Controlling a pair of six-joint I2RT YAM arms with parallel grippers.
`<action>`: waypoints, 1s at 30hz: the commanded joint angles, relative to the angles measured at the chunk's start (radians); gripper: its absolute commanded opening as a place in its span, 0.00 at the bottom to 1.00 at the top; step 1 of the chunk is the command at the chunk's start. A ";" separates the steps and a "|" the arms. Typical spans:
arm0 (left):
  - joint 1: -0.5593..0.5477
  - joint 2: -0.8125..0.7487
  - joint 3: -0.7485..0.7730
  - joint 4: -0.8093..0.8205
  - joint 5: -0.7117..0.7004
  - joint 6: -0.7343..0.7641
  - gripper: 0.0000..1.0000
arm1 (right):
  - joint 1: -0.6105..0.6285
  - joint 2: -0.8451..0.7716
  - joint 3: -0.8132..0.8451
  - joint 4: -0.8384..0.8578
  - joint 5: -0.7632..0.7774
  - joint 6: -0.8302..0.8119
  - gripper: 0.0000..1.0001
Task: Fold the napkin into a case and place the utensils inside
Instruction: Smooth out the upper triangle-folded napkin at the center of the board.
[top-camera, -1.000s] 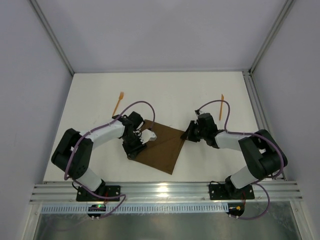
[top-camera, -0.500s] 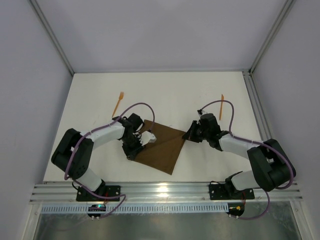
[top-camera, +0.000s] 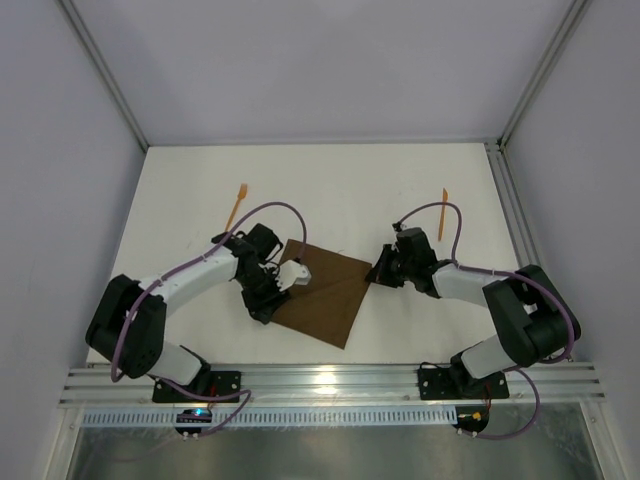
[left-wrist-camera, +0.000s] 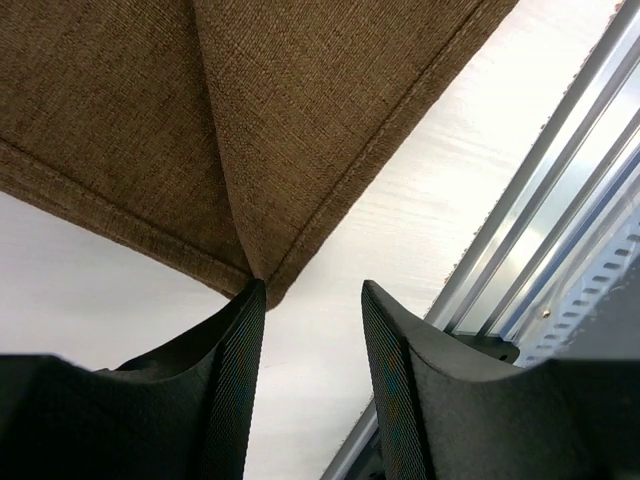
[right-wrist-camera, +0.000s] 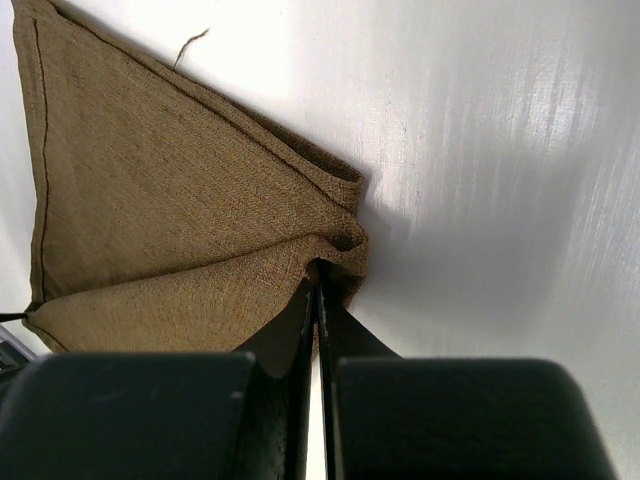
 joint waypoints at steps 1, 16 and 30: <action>0.013 -0.041 0.041 -0.039 0.048 0.018 0.46 | 0.005 0.010 0.013 0.014 0.040 -0.019 0.03; 0.039 0.093 0.017 0.092 -0.078 -0.084 0.39 | 0.004 -0.072 0.137 -0.123 0.028 -0.149 0.48; 0.029 0.084 -0.018 0.115 -0.055 -0.076 0.39 | 0.042 -0.140 0.009 -0.137 0.014 -0.059 0.65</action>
